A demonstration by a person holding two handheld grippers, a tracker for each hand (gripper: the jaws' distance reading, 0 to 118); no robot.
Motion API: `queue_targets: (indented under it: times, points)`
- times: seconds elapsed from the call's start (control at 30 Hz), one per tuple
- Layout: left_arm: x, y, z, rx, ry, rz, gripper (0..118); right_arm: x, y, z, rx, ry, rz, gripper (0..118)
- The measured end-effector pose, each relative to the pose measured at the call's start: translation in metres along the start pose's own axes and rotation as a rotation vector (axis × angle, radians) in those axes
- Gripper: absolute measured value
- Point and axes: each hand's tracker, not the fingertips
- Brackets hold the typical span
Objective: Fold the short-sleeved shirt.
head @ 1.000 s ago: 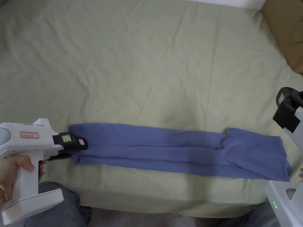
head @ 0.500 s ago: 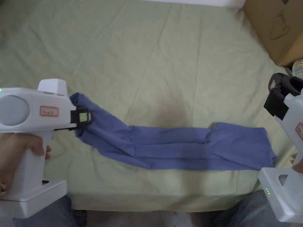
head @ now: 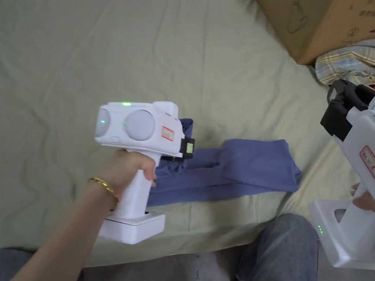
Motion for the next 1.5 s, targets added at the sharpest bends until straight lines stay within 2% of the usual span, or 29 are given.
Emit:
queue_targets:
  times: [0.13, 0.17, 0.3, 0.37, 0.43, 0.5, 0.57, 0.63, 0.67, 0.73, 0.77, 0.9, 1.0, 1.17, 1.37, 1.43, 1.5]
  points:
    - [0.020, -0.012, -0.065, -0.102, 0.032, -0.012, 12, 0.025, -0.004, 0.008, -0.009, -0.057, -0.024, 0]
    - [0.024, -0.016, -0.077, -0.116, 0.044, -0.011, 17, 0.030, -0.006, 0.010, -0.011, -0.069, -0.024, 0]
    - [0.039, -0.030, -0.105, -0.104, 0.071, 0.000, 74, 0.043, -0.013, 0.015, -0.033, -0.103, -0.031, 0]
    - [0.048, -0.030, -0.106, -0.089, 0.063, -0.002, 86, 0.047, -0.016, 0.017, -0.041, -0.113, -0.040, 0]
    - [0.051, -0.025, -0.093, -0.067, 0.018, 0.000, 87, 0.049, -0.017, 0.018, -0.050, -0.116, -0.051, 0]
    - [0.047, -0.017, -0.074, -0.006, -0.033, 0.017, 87, 0.033, -0.012, 0.021, -0.050, -0.115, -0.053, 0]
    - [0.039, -0.004, -0.042, 0.105, -0.005, 0.028, 86, 0.027, -0.009, 0.021, -0.046, -0.109, -0.048, 0]
    - [0.027, 0.004, -0.013, 0.215, 0.052, 0.016, 82, 0.029, -0.009, 0.019, -0.040, -0.092, -0.050, 0]
    - [0.022, 0.007, 0.003, 0.262, 0.101, -0.002, 73, 0.027, -0.008, 0.019, -0.034, -0.078, -0.055, 0]
    - [0.016, 0.005, 0.019, 0.340, 0.210, -0.038, 29, 0.014, -0.004, 0.021, -0.030, -0.057, -0.057, 0]
    - [0.012, 0.001, 0.022, 0.346, 0.253, -0.060, 17, 0.007, -0.003, 0.022, -0.026, -0.048, -0.054, 0]
    - [0.010, -0.028, -0.001, 0.271, 0.274, -0.076, 1, 0.006, -0.004, 0.020, -0.024, -0.014, -0.040, 0]
    - [0.022, -0.053, -0.036, 0.175, 0.219, -0.055, 0, 0.011, -0.006, 0.018, -0.024, -0.003, -0.035, 0]
    - [0.061, -0.088, -0.092, 0.034, 0.171, -0.156, 0, 0.024, -0.008, 0.022, -0.035, -0.014, -0.022, 0]
    - [0.100, -0.095, -0.114, 0.017, 0.321, -0.405, 0, 0.043, -0.010, 0.028, -0.047, -0.060, -0.019, 0]
    - [0.103, -0.089, -0.104, 0.036, 0.275, -0.409, 0, 0.049, -0.012, 0.027, -0.049, -0.064, -0.025, 0]
    - [0.098, -0.073, -0.081, 0.092, 0.130, -0.313, 0, 0.050, -0.011, 0.027, -0.047, -0.067, -0.026, 0]
